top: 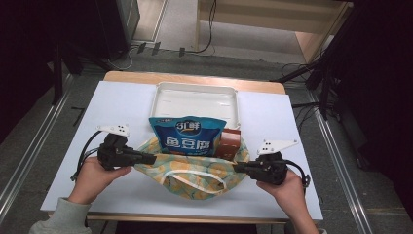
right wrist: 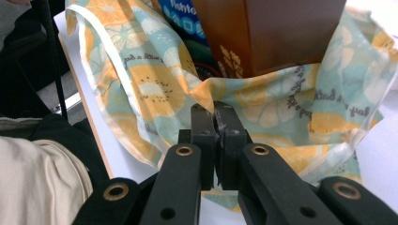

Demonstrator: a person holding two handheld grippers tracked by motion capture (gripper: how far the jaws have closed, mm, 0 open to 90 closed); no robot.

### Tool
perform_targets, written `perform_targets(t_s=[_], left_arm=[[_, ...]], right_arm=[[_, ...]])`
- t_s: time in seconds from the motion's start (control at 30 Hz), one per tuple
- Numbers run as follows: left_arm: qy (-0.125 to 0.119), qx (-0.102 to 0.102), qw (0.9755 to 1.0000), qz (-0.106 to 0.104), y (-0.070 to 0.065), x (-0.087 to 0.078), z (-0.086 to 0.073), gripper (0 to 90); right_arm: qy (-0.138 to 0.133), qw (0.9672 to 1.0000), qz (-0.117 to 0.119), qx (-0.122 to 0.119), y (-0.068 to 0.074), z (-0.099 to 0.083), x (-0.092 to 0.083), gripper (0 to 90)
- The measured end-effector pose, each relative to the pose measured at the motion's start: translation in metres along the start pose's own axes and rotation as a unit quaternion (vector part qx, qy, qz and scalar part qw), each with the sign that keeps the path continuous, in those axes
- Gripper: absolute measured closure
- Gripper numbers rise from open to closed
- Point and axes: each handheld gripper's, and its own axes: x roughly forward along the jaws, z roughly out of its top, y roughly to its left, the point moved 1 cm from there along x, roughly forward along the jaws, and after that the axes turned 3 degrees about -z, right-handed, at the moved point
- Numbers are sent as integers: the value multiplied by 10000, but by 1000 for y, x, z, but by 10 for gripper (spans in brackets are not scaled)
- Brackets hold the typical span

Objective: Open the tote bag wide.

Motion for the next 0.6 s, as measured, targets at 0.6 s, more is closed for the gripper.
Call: perform_targets(t_s=[0.6], left_arm=[[-35,-28,10000,-52,-3,10,-21,897]], right_arm=[[159,9998,140,-14,4,-22,11,896]])
